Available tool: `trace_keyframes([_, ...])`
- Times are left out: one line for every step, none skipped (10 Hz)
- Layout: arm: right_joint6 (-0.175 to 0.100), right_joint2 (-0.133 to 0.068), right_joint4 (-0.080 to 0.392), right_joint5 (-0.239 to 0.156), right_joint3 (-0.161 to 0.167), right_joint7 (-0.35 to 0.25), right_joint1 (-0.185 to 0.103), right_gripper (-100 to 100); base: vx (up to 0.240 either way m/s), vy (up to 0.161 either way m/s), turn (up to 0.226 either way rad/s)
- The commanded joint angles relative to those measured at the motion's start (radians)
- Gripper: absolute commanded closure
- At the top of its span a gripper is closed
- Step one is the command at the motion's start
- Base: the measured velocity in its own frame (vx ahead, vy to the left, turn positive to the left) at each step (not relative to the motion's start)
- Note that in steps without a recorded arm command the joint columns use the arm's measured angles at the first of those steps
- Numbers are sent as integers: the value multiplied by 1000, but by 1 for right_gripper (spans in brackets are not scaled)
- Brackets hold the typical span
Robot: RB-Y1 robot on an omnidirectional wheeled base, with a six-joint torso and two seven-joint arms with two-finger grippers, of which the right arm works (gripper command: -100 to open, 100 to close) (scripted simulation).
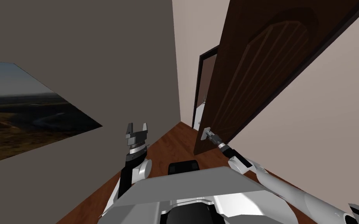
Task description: Pull the door open
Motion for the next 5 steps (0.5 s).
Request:
trace_keyframes([-23, -15, 1, 8, 14, -18, 4, 100, -202, -93, 144])
trace_keyframes([-32, -23, 2, 11, 20, -27, 5, 100, -208, -91, 101])
trace_keyframes([-40, -28, 3, 14, 25, -33, 6, 100, -179, -99, 87])
trace_keyframes([-30, -24, 3, 12, 23, -26, 7, 100, -73, -44, 29])
trace_keyframes([-39, -30, 7, 15, 33, -35, 6, 100, -119, -36, 142])
